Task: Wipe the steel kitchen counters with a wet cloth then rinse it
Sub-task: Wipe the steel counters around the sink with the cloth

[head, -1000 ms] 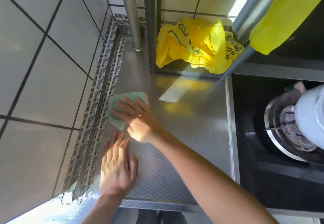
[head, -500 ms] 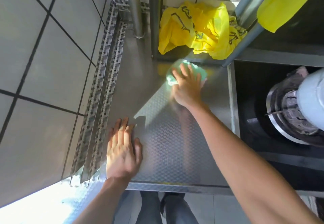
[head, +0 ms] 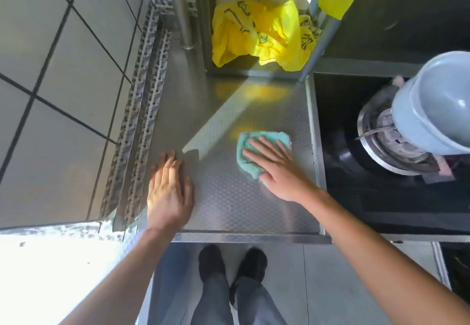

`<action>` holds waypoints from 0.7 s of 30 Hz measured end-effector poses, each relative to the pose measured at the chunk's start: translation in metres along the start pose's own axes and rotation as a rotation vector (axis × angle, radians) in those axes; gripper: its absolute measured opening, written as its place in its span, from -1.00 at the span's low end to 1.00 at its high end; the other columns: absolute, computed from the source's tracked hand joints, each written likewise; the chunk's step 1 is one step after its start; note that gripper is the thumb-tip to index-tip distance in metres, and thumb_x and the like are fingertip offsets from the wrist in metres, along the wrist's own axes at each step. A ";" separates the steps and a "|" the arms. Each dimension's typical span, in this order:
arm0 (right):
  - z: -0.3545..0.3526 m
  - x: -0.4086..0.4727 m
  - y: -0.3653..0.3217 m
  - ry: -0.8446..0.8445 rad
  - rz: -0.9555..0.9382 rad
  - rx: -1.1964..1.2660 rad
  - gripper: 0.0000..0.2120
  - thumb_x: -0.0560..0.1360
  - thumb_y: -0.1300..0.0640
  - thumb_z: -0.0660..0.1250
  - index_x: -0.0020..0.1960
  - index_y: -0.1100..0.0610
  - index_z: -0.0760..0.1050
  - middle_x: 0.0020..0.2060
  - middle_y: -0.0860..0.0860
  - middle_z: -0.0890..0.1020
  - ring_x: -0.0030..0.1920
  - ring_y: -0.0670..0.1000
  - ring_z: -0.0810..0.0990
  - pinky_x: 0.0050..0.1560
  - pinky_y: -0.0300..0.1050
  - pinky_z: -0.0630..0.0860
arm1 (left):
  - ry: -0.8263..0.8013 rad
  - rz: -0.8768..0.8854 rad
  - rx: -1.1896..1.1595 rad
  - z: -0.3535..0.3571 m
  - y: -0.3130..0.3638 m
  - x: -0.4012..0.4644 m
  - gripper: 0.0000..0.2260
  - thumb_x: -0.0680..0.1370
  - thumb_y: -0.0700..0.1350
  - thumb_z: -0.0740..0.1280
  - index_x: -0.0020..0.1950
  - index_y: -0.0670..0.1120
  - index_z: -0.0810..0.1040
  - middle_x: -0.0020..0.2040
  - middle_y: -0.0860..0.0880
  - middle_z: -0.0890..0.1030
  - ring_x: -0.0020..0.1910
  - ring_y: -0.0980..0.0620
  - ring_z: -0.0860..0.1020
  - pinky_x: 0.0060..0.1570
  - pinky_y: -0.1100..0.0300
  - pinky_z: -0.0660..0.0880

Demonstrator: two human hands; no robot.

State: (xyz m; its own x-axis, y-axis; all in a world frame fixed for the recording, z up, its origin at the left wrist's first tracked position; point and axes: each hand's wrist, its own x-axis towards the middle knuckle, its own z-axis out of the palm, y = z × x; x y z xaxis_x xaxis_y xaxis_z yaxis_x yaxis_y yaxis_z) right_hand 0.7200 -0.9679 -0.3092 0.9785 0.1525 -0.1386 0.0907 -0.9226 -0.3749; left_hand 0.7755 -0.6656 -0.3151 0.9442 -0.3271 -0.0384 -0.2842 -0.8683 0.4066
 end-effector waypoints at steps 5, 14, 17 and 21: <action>-0.009 0.004 0.022 0.151 0.412 -0.011 -0.43 0.61 0.20 0.21 0.61 0.02 0.26 0.65 0.05 0.12 0.66 0.14 0.01 0.60 0.27 -0.02 | -0.021 0.014 -0.041 -0.009 -0.011 -0.038 -0.52 0.70 -0.06 0.11 0.58 -0.26 0.36 0.67 -0.15 0.28 0.69 -0.14 0.16 0.67 -0.13 0.08; 0.039 0.099 -0.130 0.092 0.065 -0.089 -0.41 0.56 0.10 0.27 0.57 -0.11 0.28 0.64 -0.05 0.17 0.66 0.09 -0.01 0.59 0.26 -0.06 | 0.040 0.058 0.036 0.001 -0.024 -0.070 -0.54 0.70 -0.09 0.17 0.59 -0.19 0.37 0.66 -0.10 0.30 0.70 -0.05 0.13 0.67 -0.04 0.12; 0.054 0.045 -0.133 0.045 -0.169 -0.043 -0.39 0.53 0.18 0.27 0.57 -0.05 0.31 0.63 -0.02 0.21 0.65 0.10 0.04 0.61 0.26 -0.04 | 0.065 0.081 0.018 0.002 -0.025 -0.070 -0.53 0.70 -0.10 0.18 0.61 -0.19 0.36 0.65 -0.11 0.33 0.70 -0.06 0.15 0.67 -0.02 0.13; 0.051 -0.056 -0.079 -0.021 -0.166 -0.086 -0.34 0.54 0.12 0.18 0.63 -0.06 0.19 0.65 -0.06 0.12 0.66 0.04 -0.05 0.64 0.21 -0.10 | 0.066 0.097 0.013 0.002 -0.029 -0.069 -0.51 0.69 -0.08 0.18 0.63 -0.16 0.32 0.67 -0.08 0.28 0.71 -0.02 0.10 0.67 -0.03 0.11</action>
State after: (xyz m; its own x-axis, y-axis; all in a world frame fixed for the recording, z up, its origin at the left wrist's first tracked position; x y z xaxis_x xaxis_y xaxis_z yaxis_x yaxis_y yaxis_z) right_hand 0.6486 -0.8850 -0.3185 0.9448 0.3118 -0.1005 0.2672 -0.9109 -0.3144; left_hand 0.7184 -0.6181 -0.3259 0.9209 -0.3851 0.0606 -0.3766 -0.8387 0.3934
